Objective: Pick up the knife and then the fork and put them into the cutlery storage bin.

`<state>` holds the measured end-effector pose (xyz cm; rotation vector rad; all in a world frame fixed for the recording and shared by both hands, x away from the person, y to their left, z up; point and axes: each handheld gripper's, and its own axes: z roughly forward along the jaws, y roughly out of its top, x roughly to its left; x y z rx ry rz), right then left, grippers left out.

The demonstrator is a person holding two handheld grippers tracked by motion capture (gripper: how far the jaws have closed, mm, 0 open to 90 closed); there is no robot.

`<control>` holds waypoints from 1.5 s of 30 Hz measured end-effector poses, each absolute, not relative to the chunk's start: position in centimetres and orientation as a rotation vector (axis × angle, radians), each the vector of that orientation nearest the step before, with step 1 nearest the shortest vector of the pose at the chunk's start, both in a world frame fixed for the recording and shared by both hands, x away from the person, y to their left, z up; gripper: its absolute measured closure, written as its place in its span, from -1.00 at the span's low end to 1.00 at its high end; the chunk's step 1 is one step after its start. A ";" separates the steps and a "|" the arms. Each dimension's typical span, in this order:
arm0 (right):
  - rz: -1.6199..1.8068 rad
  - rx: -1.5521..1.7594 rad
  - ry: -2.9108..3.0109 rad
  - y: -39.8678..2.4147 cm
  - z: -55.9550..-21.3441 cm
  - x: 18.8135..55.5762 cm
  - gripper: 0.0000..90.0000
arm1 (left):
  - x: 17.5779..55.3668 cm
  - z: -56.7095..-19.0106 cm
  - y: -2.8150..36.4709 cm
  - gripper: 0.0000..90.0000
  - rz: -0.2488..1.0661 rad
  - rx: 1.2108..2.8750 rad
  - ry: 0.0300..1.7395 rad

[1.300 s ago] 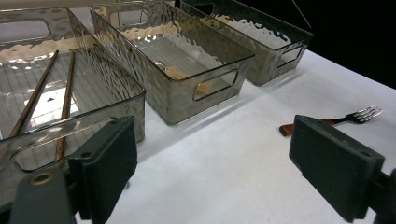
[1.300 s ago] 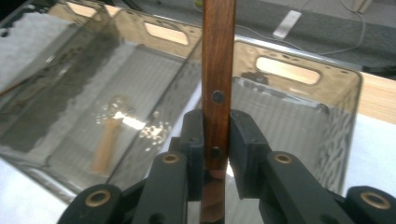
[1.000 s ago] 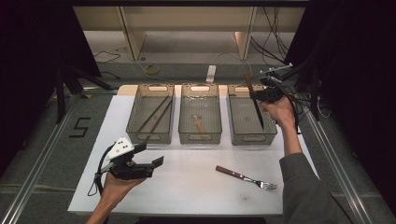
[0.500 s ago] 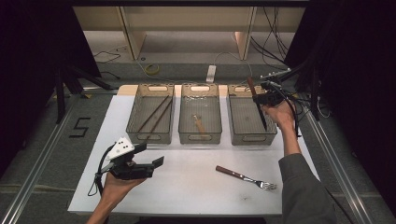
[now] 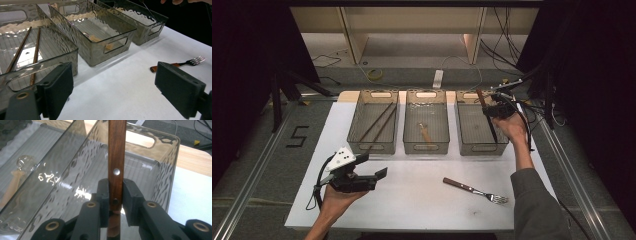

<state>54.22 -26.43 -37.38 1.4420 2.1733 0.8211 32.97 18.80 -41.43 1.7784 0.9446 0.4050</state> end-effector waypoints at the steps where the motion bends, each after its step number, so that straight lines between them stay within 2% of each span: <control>1: 0.821 1.444 2.174 -26.4 -37.5 54.2 0.71 | 33.0 -41.4 18.8 -0.68 0.405 1.779 0.945; 9: 0.810 1.472 2.223 -26.3 -38.5 54.3 0.66 | 33.0 -41.4 18.8 -0.68 0.407 1.778 0.944; 13: 0.843 1.460 2.222 -26.1 -38.0 54.2 0.42 | 33.0 -41.4 18.8 -0.68 0.408 1.779 0.944; 22: 0.907 1.426 2.248 -25.4 -36.7 52.9 0.03 | 33.0 -41.4 18.8 -0.68 0.408 1.781 0.942; 36: 1.020 1.214 2.389 -22.8 -34.4 46.7 -0.34 | 33.0 -41.4 18.8 -0.68 0.407 1.780 0.944; 45: 1.056 1.067 2.449 -21.6 -34.4 42.4 -0.34 | 32.9 -41.5 18.8 -0.68 0.411 1.782 0.943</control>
